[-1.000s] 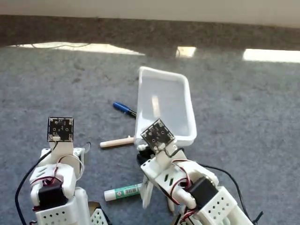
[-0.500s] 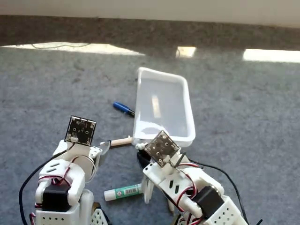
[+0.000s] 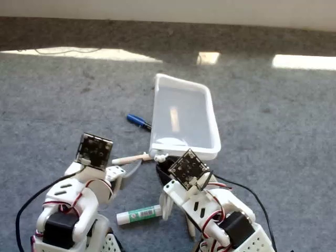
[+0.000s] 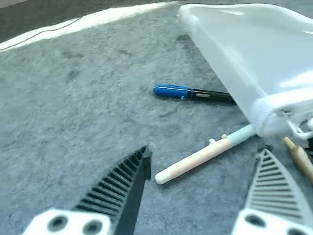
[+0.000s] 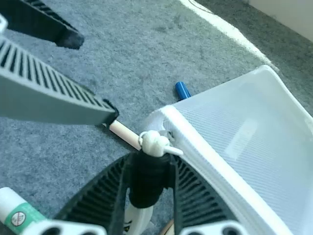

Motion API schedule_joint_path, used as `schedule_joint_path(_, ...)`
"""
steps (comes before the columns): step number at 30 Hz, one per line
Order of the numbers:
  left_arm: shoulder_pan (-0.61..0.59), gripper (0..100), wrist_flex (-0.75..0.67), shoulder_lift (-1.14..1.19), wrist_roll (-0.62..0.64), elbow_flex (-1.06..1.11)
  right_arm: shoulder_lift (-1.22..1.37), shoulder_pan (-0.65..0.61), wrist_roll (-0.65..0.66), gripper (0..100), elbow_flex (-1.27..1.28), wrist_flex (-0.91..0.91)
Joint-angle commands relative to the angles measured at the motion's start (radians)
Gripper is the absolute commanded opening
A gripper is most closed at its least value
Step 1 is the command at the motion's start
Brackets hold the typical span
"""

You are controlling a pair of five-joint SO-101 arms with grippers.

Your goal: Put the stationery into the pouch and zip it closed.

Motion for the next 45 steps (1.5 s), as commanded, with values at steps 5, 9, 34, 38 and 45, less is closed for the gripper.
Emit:
schedule_joint_path(5, 0.113, 31, -0.002, -0.002, 0.009, -0.047, -0.010, 0.013, 0.012, 0.5, -0.012, -0.012)
schedule_joint_path(9, 0.111, 31, -0.106, -0.002, 0.009, 0.008, -0.010, 0.013, 0.012, 0.5, -0.012, -0.012)
schedule_joint_path(34, 0.117, 27, -0.353, -0.002, 0.046, 0.200, -0.010, 0.012, 0.012, 0.5, -0.012, -0.007)
schedule_joint_path(38, 0.116, 27, -0.400, -0.002, 0.049, 0.229, -0.010, -0.036, 0.011, 0.5, -0.012, -0.004)
schedule_joint_path(45, 0.111, 19, -0.514, -0.002, 0.044, 0.303, -0.010, -0.053, 0.006, 0.5, -0.016, 0.041)
